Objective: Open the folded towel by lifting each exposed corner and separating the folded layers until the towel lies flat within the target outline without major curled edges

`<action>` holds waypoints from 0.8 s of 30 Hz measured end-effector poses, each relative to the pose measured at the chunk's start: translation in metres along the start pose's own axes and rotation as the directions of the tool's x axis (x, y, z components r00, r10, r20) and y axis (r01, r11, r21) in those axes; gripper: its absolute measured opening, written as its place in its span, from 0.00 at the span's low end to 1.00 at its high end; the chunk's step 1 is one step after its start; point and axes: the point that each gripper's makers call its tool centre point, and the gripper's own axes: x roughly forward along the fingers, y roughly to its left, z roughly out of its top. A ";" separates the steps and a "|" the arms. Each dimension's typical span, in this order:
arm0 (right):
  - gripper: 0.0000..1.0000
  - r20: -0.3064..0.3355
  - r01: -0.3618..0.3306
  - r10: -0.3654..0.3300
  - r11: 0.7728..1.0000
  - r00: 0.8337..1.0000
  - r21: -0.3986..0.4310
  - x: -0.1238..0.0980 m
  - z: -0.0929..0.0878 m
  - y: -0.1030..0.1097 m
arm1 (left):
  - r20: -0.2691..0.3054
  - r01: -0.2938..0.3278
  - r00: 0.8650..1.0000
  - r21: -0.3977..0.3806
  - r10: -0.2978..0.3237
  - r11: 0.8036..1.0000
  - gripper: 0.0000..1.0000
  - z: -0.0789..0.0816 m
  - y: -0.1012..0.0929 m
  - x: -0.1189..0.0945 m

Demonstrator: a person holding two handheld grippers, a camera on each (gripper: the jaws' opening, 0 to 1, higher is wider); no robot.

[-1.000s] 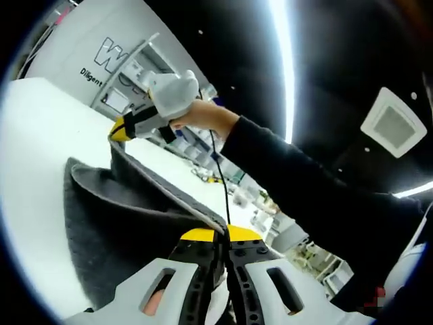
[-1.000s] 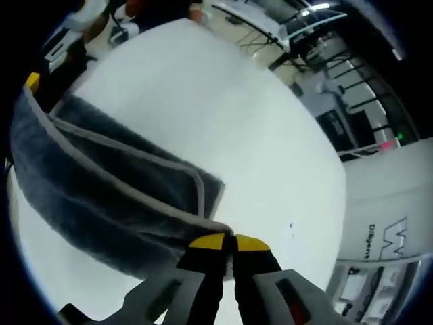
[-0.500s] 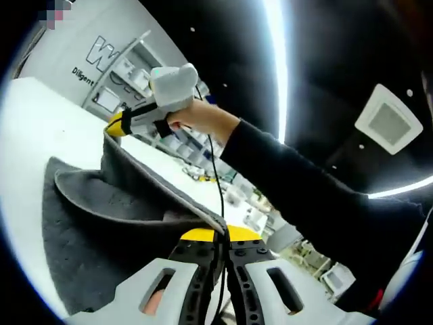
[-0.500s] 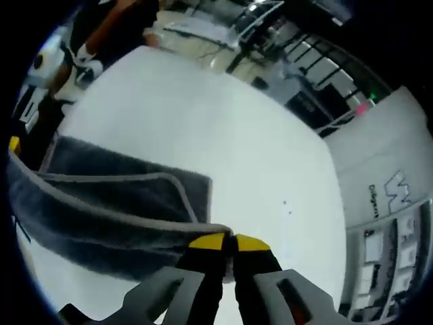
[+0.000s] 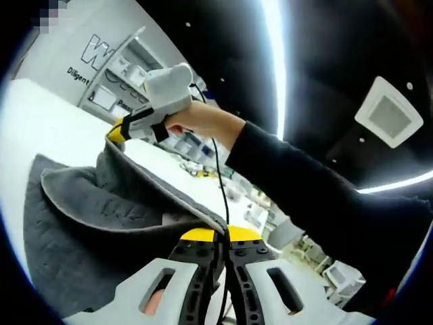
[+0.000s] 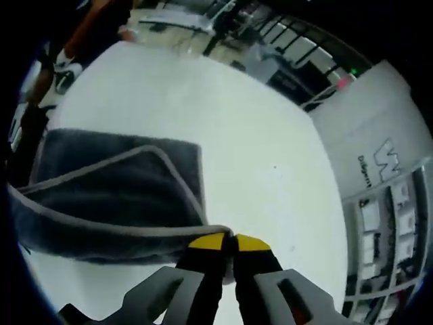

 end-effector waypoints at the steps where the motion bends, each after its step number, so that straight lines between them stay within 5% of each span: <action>1: 0.00 0.000 0.006 -0.006 1.000 1.000 0.011 -0.002 -0.003 -0.001 | -0.002 0.001 1.000 0.002 -0.001 1.000 0.02 -0.003 -0.003 0.002; 24: 0.00 -0.074 0.121 -0.112 0.985 0.991 0.126 -0.027 -0.063 -0.015 | -0.039 -0.004 0.999 0.036 0.005 0.999 0.02 -0.027 -0.008 0.047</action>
